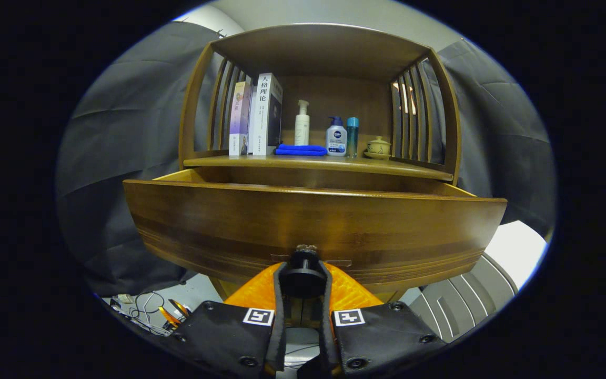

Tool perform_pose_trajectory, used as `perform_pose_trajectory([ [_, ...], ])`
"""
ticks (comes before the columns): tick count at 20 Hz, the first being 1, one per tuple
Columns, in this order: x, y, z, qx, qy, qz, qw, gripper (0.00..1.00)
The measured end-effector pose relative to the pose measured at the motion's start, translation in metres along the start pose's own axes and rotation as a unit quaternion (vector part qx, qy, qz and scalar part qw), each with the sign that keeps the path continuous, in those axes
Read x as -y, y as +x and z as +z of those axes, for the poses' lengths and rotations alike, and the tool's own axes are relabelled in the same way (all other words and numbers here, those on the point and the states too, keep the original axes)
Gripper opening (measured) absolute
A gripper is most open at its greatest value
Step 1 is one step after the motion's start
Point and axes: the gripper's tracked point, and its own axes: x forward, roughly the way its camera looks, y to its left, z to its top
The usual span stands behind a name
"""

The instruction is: Pull open the drawer, take out the items inside it, and place them on the countertop above the cabinet.

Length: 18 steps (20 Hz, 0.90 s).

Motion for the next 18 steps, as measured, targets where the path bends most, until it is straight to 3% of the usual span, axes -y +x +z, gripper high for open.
perform_pose_trajectory([
  [18, -0.011, -0.054, -0.023, -0.015, -0.035, 0.043, 0.998, 0.28],
])
